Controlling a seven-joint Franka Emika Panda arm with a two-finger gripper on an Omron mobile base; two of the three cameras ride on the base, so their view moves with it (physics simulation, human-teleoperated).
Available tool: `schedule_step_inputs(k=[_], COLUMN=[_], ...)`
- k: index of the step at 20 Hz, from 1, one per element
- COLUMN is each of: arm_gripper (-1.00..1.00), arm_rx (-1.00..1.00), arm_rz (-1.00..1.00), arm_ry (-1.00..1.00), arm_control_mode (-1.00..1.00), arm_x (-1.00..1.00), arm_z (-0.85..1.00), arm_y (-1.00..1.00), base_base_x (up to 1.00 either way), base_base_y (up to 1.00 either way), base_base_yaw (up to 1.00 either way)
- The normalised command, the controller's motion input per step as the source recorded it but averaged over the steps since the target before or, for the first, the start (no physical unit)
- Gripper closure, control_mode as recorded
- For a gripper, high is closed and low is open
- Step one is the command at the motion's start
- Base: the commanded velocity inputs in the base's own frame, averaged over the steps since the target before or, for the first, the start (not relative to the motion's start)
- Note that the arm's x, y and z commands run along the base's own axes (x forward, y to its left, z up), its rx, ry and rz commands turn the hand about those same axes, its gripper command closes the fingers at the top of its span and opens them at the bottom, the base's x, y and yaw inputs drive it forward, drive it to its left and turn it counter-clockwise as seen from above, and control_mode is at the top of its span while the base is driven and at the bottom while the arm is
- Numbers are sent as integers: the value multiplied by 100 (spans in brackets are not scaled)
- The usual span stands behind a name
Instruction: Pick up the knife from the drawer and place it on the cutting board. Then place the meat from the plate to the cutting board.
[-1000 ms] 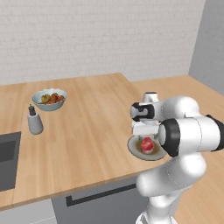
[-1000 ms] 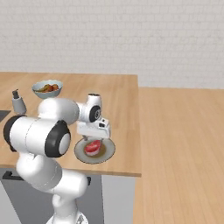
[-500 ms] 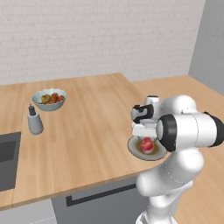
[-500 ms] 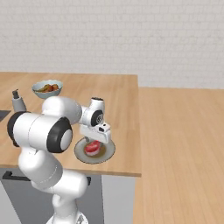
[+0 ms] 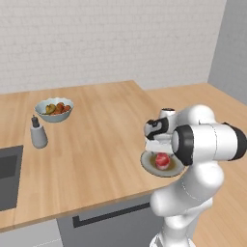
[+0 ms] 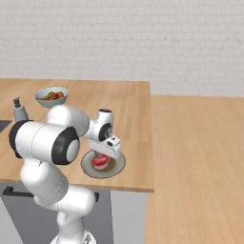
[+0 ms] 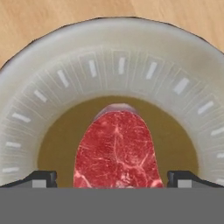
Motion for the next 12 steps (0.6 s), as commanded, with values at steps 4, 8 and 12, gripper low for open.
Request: schedule_step_inputs(k=[4,8,12], arm_gripper=[-100,-100,-100], arm_rx=[-6,-3,-1], arm_rz=[-2,0,0], arm_ry=[-11,-4,0], arm_control_mode=[-100,-100,-100], arm_x=[0,0,3], arm_z=[0,0,0], arm_y=[0,0,0], base_base_x=[0,0,0], base_base_y=[0,0,0], base_base_yaw=[0,0,0])
